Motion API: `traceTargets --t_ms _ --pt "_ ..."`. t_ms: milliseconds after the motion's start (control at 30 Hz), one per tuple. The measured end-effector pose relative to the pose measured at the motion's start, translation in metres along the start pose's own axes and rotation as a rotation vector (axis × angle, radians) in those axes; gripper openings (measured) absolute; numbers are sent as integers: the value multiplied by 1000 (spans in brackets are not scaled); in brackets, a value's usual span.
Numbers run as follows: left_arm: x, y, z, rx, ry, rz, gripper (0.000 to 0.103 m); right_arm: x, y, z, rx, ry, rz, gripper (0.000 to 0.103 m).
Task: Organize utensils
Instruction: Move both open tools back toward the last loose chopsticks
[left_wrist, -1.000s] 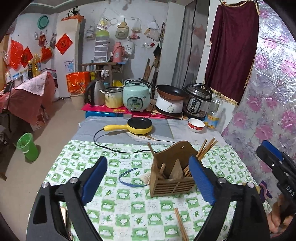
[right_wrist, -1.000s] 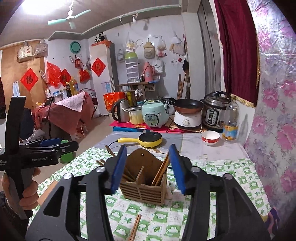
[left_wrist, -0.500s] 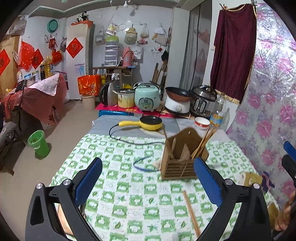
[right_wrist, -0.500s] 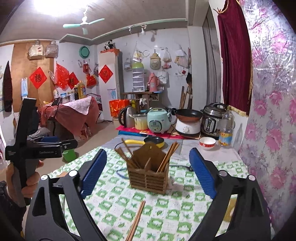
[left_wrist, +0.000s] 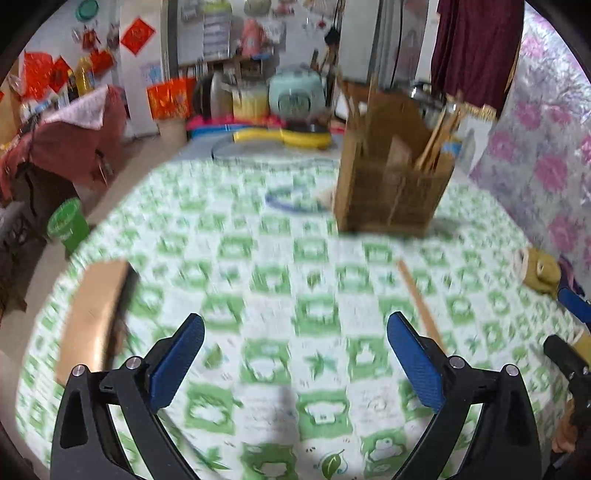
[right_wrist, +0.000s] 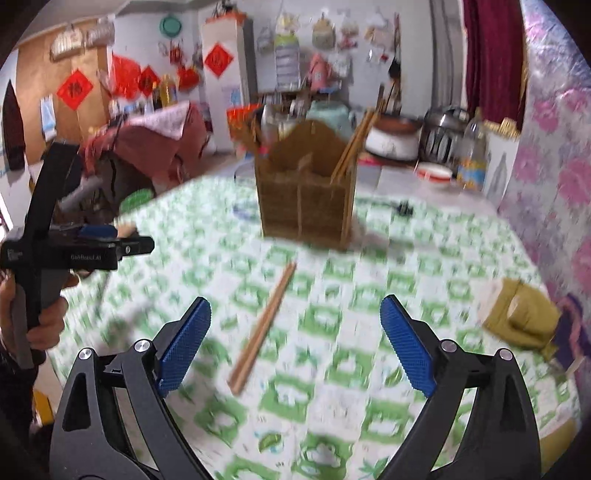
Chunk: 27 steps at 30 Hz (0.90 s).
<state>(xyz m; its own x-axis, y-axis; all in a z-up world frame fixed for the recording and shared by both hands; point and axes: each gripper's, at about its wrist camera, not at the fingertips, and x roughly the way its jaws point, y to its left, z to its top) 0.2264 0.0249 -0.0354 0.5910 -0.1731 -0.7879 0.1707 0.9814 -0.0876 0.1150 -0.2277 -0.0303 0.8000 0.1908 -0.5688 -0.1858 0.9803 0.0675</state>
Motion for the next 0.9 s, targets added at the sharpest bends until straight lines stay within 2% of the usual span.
traceTargets --t_ms 200,333,400,633,900 --pt "40 3 -27 -28 103 -31 97 34 4 -38 -48 146 14 90" --pt "50 3 -35 -16 130 -3 97 49 11 -53 -90 223 32 90" --pt "45 2 -36 -12 105 -17 97 50 15 -55 -109 233 42 90" --pt "44 -7 -35 15 80 36 97 56 22 -54 -132 274 37 90" --pt "43 -35 -40 165 58 122 97 63 18 -55 -104 302 41 90"
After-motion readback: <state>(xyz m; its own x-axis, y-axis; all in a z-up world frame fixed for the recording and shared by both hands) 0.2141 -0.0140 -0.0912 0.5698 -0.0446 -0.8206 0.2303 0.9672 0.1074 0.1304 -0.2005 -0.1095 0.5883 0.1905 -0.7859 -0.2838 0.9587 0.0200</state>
